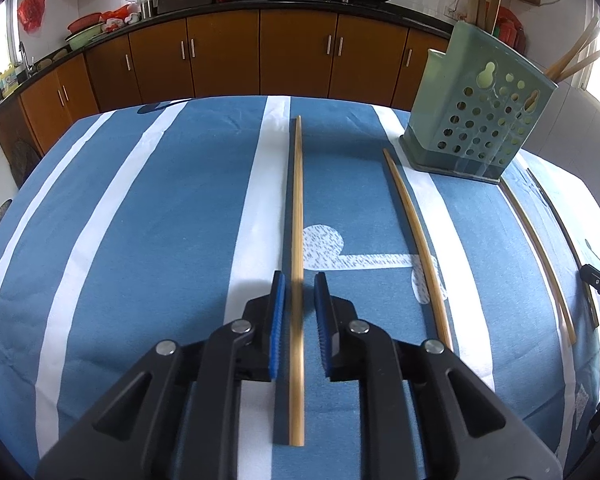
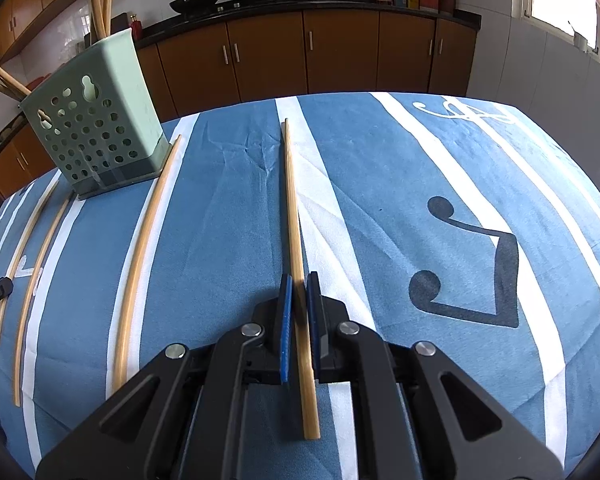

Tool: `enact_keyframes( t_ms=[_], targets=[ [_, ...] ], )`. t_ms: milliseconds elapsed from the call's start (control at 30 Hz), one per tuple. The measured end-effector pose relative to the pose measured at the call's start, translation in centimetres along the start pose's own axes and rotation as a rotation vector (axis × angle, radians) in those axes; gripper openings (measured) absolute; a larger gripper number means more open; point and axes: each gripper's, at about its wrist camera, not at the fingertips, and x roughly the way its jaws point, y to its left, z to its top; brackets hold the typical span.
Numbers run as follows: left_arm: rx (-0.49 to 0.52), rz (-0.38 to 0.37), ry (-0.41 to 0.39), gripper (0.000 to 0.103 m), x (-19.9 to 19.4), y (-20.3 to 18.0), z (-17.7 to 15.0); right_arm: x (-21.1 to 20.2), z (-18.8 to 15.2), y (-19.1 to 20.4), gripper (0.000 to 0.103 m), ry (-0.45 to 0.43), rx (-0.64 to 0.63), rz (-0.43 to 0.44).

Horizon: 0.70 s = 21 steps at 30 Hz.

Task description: Organize utensils

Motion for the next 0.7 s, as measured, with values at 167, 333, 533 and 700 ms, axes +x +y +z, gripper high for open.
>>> enact_keyframes(
  t_ms=[167,333,533,700],
  targets=[
    [0.005,0.007,0.0,0.017,0.0,-0.03,-0.04,-0.01,-0.01,-0.01,0.009,0.0,0.003,0.002],
    [0.003,0.005,0.0,0.017,0.01,-0.12,-0.04,-0.01,-0.03,-0.05,0.009,0.0,0.004,0.003],
    [0.002,0.004,0.0,0.017,-0.01,-0.06,-0.04,0.0,-0.02,-0.05,0.009,0.0,0.006,0.006],
    [0.002,0.001,-0.001,0.017,-0.04,-0.03,-0.05,-0.02,-0.01,-0.11,0.009,0.0,0.006,0.006]
  ],
)
